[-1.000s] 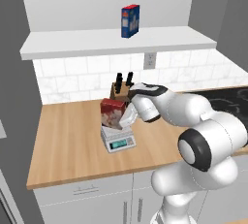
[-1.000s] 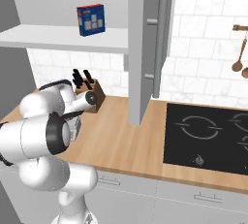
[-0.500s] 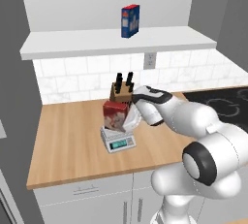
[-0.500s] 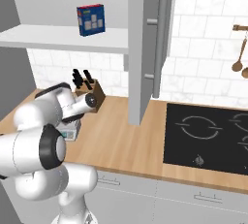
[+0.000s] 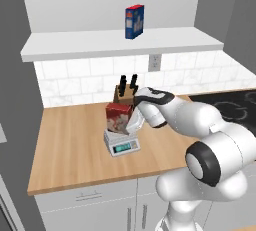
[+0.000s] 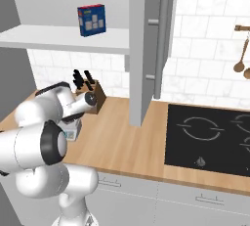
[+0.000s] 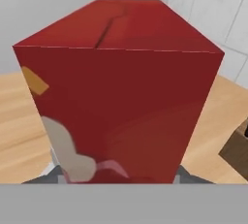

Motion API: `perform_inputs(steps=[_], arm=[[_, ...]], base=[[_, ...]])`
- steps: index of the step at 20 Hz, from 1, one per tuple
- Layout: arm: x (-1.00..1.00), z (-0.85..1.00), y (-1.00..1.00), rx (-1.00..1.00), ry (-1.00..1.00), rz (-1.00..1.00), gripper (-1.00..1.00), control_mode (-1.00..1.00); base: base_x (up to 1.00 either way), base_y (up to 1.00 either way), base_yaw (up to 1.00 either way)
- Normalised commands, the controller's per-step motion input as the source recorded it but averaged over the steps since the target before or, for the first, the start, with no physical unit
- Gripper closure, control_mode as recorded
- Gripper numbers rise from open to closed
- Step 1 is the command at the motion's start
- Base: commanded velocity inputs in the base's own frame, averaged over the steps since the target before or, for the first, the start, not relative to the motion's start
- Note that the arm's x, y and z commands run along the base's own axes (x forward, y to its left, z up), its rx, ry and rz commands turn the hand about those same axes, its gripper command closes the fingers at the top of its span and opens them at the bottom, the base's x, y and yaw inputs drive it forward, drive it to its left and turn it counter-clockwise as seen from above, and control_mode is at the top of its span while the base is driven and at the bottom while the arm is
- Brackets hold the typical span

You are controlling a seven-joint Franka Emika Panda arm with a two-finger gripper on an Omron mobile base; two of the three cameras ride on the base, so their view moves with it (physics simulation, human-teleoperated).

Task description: Pick the cereal and place it on the digital scale for weighing, and close the cabinet.

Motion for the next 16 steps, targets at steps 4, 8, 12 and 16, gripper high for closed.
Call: perform_inputs(steps=[4, 8, 12, 16], arm=[[-0.12, -0.28, 0.00, -0.01, 0.00, 0.00, -1.00, -1.00], [-0.48, -0.14, -0.05, -0.01, 0.00, 0.00, -1.00, -1.00], [-0.36, 0.00, -0.12, 0.00, -0.03, 0.00, -1.00, -1.00], [-0.04, 0.23, -0.15, 0.00, -0.03, 0.00, -1.00, -1.00]], base=[[0.00, 0.00, 0.00], [0.00, 0.00, 0.00], [0.00, 0.00, 0.00], [0.00, 0.00, 0.00]])
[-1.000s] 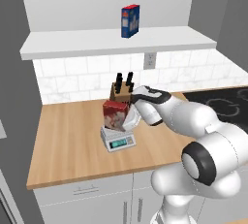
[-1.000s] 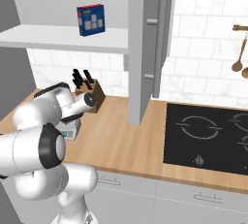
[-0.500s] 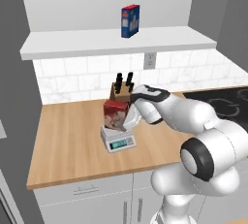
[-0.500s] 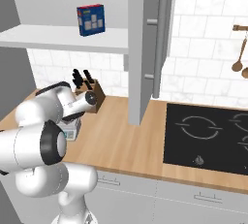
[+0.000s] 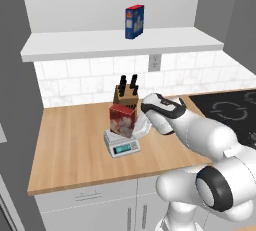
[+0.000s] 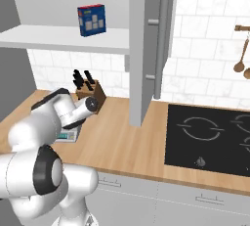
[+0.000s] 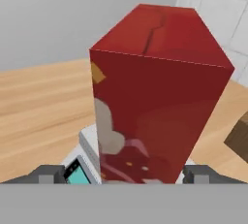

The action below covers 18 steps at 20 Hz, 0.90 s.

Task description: Pick the cereal and place it on the digital scale for weighing, and close the cabinet.

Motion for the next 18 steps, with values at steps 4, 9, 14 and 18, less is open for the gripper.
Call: perform_inputs(steps=[4, 9, 14, 18], arm=[[-0.13, 0.45, -0.31, 0.00, 0.00, 0.00, -1.00, -1.00], [-0.48, 0.59, -0.54, -0.01, 0.01, -0.01, -1.00, -1.00], [-0.89, 0.71, -0.30, -0.01, 0.13, -0.07, -1.00, -1.00], [-0.93, 0.92, -0.01, 0.00, 0.20, -0.17, -1.00, -1.00]], base=[[0.00, 0.00, 0.00], [0.00, 0.00, 0.00], [0.00, 0.00, 0.00], [0.00, 0.00, 0.00]])
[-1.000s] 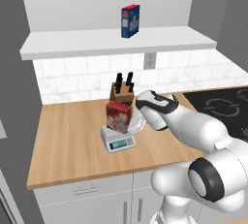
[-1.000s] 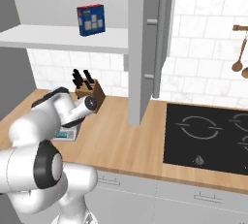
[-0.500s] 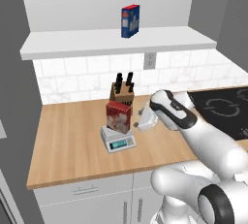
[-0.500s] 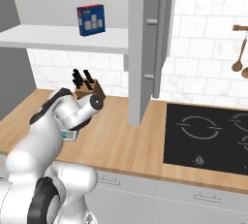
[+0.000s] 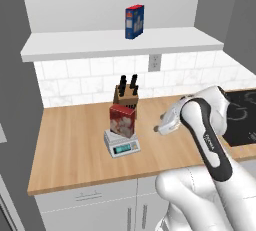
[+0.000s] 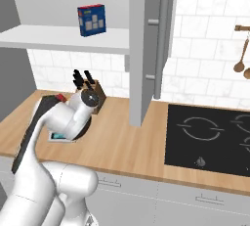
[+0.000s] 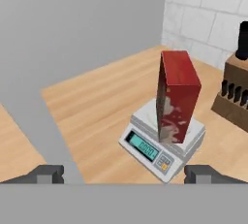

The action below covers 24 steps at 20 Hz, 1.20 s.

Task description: Pick the cereal and place it on the digital scale for weighing, and close the cabinet.

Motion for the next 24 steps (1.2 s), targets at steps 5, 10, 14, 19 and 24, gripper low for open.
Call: perform_inputs(steps=[5, 10, 14, 19, 24], arm=[[-1.00, 0.68, 0.00, 0.00, 0.18, -0.29, -1.00, -1.00], [-0.93, 0.47, 0.00, 0.00, 0.04, -0.31, -1.00, -1.00], [-0.36, 0.82, -0.14, 0.00, 0.03, -0.30, -1.00, -1.00], [-0.36, 0.25, 0.00, 0.00, 0.01, -0.23, -1.00, -1.00], [-0.40, 0.00, 0.00, 0.00, -0.02, -0.17, -1.00, -1.00]], base=[[0.00, 0.00, 0.00], [0.00, 0.00, 0.00], [0.00, 0.00, 0.00], [0.00, 0.00, 0.00], [0.00, 0.00, 0.00]])
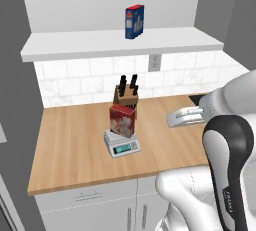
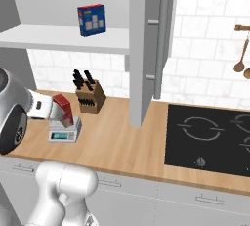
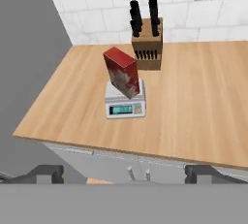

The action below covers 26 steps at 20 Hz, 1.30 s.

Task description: Pick the cereal and place it on the digital scale for weighing, and close the cabinet.

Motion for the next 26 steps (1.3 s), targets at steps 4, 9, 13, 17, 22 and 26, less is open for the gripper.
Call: perform_inputs(steps=[4, 9, 13, 17, 22, 26], arm=[[-0.41, 0.00, 0.00, 0.00, -0.01, -0.11, -1.00, -1.00], [-0.25, 0.00, 0.00, -0.01, -0.02, -0.11, -1.00, -1.00], [-0.05, 0.03, -0.25, 0.00, -0.02, -0.13, -1.00, -1.00], [0.00, 0.00, -0.25, 0.00, 0.00, -0.14, -1.00, -1.00], [0.00, 0.00, -0.19, 0.00, -0.02, -0.15, -1.00, -1.00], [0.00, 0.00, 0.00, 0.00, -0.02, -0.13, -1.00, -1.00]], base=[[0.00, 0.00, 0.00], [0.00, 0.00, 0.00], [0.00, 0.00, 0.00], [0.00, 0.00, 0.00], [0.00, 0.00, 0.00], [0.00, 0.00, 0.00]])
